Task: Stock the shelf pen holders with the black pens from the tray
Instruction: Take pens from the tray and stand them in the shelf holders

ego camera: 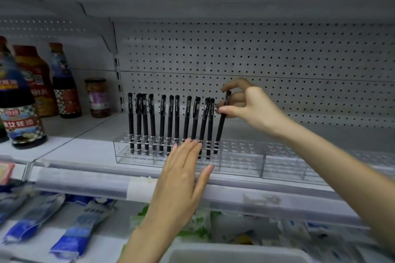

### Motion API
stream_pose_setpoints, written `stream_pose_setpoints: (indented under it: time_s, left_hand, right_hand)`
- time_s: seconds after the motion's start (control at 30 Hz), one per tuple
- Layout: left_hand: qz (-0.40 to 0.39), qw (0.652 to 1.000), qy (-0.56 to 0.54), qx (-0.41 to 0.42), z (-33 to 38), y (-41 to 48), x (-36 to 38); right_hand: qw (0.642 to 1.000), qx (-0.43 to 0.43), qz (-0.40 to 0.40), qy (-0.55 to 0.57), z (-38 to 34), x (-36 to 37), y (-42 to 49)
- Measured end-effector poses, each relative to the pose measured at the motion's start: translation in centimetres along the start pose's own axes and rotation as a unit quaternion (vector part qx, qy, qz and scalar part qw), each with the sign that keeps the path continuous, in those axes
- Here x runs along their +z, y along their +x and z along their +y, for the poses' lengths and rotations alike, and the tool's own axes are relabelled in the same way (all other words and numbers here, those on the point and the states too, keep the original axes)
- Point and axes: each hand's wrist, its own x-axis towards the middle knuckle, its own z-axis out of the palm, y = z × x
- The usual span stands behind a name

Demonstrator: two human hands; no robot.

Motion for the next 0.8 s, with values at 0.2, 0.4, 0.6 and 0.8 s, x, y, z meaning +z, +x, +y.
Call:
stream_pose_setpoints:
  time_s: [0.2,0.4,0.6,0.8]
  left_hand:
    - [-0.004,1.0,0.006,0.001,0.0,0.0,0.0]
    - [-0.006,0.999,0.029,0.014,-0.1,0.1,-0.3]
    - [0.025,0.998,0.026,0.042,0.0,-0.4,-0.5]
    - [0.048,0.997,-0.001,0.066,0.8,-4.6,-0.4]
  right_hand:
    - [0.998,0.03,-0.058,-0.02,0.8,0.8,0.2]
    - [0.997,0.051,-0.052,-0.022,1.6,0.3,-0.2]
    - [0.992,0.049,-0.048,-0.104,0.9,-0.5,-2.1]
    - [0.996,-0.035,0.017,-0.084,0.7,0.6,-9.0]
